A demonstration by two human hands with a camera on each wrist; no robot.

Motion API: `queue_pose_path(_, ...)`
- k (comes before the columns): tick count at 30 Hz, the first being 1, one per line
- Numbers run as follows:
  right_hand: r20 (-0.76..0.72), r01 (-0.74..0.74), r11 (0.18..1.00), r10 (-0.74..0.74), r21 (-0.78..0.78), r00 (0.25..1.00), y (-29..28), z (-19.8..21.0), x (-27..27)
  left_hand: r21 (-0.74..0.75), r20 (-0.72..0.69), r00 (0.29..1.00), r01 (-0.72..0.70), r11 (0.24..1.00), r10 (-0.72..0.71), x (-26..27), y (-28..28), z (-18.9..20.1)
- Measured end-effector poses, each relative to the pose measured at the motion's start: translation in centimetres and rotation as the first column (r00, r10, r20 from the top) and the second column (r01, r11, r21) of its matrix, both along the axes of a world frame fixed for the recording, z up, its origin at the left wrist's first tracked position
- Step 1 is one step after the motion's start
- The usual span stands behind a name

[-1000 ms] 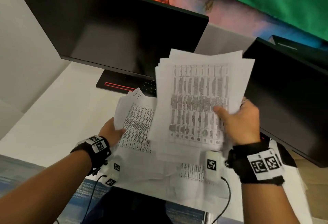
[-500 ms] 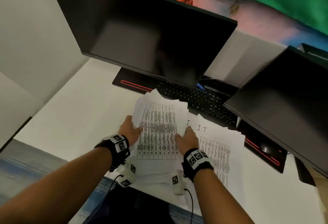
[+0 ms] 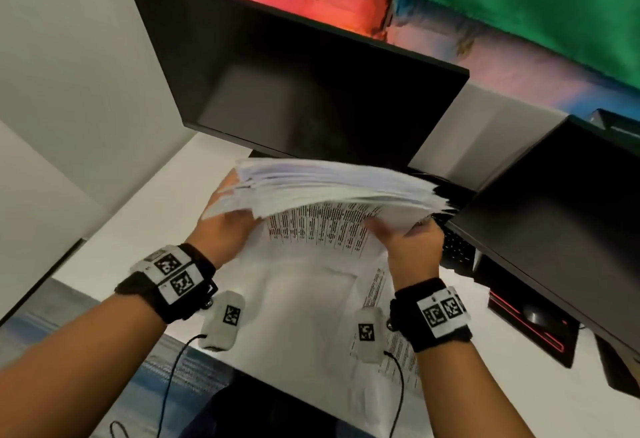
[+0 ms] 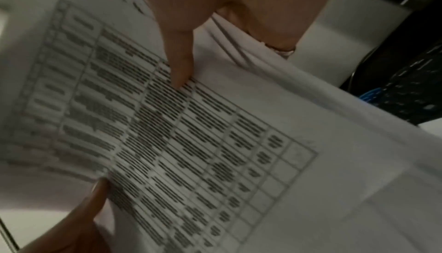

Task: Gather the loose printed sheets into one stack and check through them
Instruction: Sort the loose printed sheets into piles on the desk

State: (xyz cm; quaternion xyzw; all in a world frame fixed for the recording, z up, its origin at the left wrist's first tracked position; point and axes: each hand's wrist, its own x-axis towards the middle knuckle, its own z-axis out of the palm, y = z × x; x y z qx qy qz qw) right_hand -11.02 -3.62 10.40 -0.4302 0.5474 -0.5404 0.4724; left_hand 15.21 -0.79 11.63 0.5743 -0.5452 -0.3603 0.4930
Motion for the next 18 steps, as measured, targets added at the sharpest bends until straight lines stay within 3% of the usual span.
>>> queue_pose_path(3, 0.002, -0.052, 0.992, 0.052, -0.116, 0.999, 0.5, -0.3, 0.2, -0.056, -0.015, 1.000, 0.004, 0.998, -0.005, 0.4, -0.3, -2.4)
queue_pose_path(6, -0.013, -0.030, 0.998, 0.030, -0.051, 0.999, 0.9, -1.1, 0.8, -0.059, -0.074, 0.996, -0.050, 0.997, 0.046, -0.7, -0.3, -2.8)
queue_pose_path(10, -0.084, 0.019, 0.997, -0.013, 0.070, 0.996, 1.2, -1.4, 1.1, -0.106, 0.108, 0.991, -0.063, 0.992, 0.075, 0.2, -0.8, -3.2)
queue_pose_path(12, -0.041, 0.019, 0.991, -0.013, 0.131, 0.999, 1.4, -1.9, 1.2, -0.005, 0.024, 0.995, -0.096, 0.995, 0.097, 0.3, -0.7, -3.3)
queue_pose_path(14, -0.030, -0.016, 0.987, 0.021, 0.160, 0.999, 1.8, -2.8, 1.6, 0.154, 0.028, 0.998, -0.056, 0.987, 0.052, -0.1, -0.4, -4.2)
queue_pose_path(18, -0.072, 0.007, 0.982, 0.006, 0.187, 0.997, 1.4, -4.1, 2.0, 0.452, 0.210, 0.962, 0.062, 0.890, -0.174, 1.5, -0.5, -8.1)
